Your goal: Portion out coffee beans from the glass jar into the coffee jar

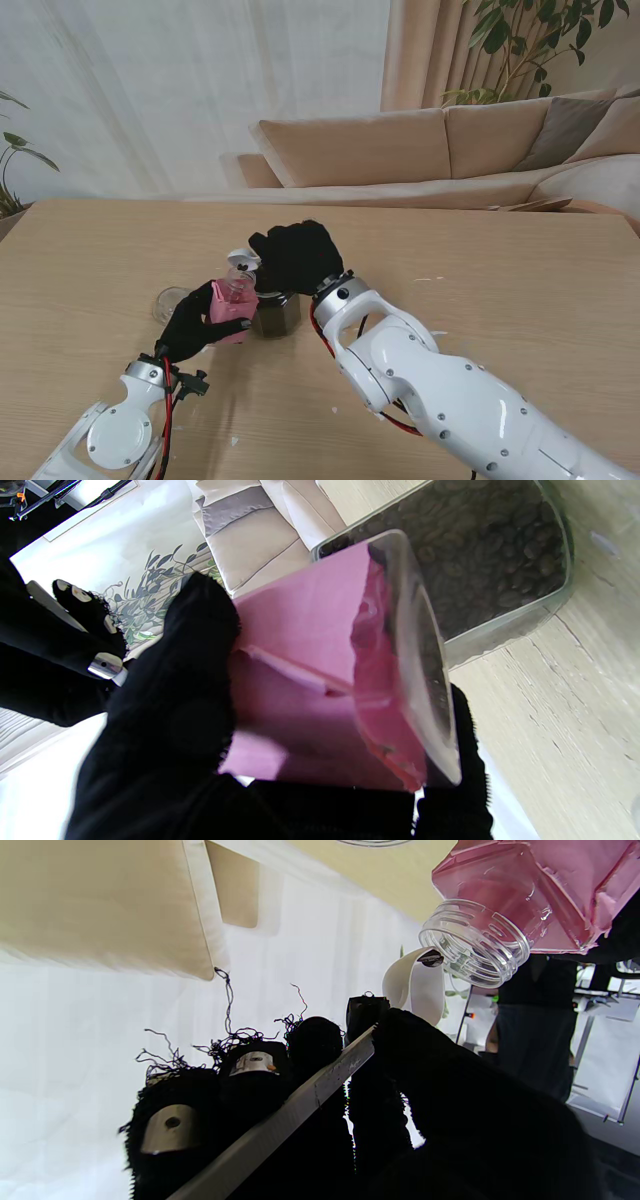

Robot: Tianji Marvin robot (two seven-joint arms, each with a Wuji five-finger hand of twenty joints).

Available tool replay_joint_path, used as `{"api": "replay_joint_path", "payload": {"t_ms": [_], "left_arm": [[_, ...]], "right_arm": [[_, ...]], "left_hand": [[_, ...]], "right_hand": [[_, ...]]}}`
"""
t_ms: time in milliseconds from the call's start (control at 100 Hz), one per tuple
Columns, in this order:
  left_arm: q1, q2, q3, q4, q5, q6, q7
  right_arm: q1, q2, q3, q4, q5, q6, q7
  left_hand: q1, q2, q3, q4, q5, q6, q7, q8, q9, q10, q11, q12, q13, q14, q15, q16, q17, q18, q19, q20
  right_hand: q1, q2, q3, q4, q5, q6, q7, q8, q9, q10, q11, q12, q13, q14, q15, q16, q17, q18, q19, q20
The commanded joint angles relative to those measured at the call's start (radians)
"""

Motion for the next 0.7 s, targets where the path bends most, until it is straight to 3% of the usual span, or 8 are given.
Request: {"api": "replay_joint_path", "payload": {"t_ms": [0, 330, 690], "left_arm": [[0.006, -0.006, 0.002, -0.013, -0.001, -0.001, -0.017], [0.004, -0.006, -0.001, -0.011, -0.002, -0.004, -0.018], [0.004, -0.006, -0.004, -0.011, -0.002, -0.006, -0.020]], "right_arm": [[-0.005, -0.001, -0.004, -0.006, -0.008, 0.002, 0.017], [-0.004, -0.001, -0.007, -0.009, -0.054, 0.029, 0.010], [-0.008, -0.002, 0.002, -0.024, -0.008, 0.013, 0.032]], "left_hand": [[0.284, 0.167, 0.246, 0.012, 0.068, -0.206, 0.197, 0.060, 0.061, -0.129, 0.107, 0.070, -0.014, -0.020, 0.004, 0.003, 0.004, -0.020, 0.006, 0.009], [0.284, 0.167, 0.245, 0.012, 0.068, -0.206, 0.196, 0.060, 0.062, -0.131, 0.107, 0.070, -0.014, -0.019, 0.004, 0.003, 0.004, -0.020, 0.005, 0.009], [0.285, 0.167, 0.246, 0.012, 0.068, -0.206, 0.197, 0.060, 0.062, -0.129, 0.107, 0.070, -0.014, -0.020, 0.003, 0.003, 0.004, -0.021, 0.005, 0.008]], "right_hand": [[0.023, 0.014, 0.017, 0.044, 0.023, -0.031, 0.031, 0.019, 0.033, -0.039, 0.030, 0.016, 0.019, -0.011, 0.024, 0.012, 0.018, -0.039, 0.191, -0.006], [0.022, 0.014, 0.017, 0.044, 0.024, -0.035, 0.031, 0.019, 0.034, -0.041, 0.029, 0.017, 0.021, -0.012, 0.023, 0.012, 0.020, -0.041, 0.193, -0.010], [0.023, 0.012, 0.018, 0.044, 0.024, -0.032, 0.030, 0.020, 0.034, -0.040, 0.026, 0.018, 0.021, -0.013, 0.022, 0.012, 0.022, -0.044, 0.194, -0.015]]}}
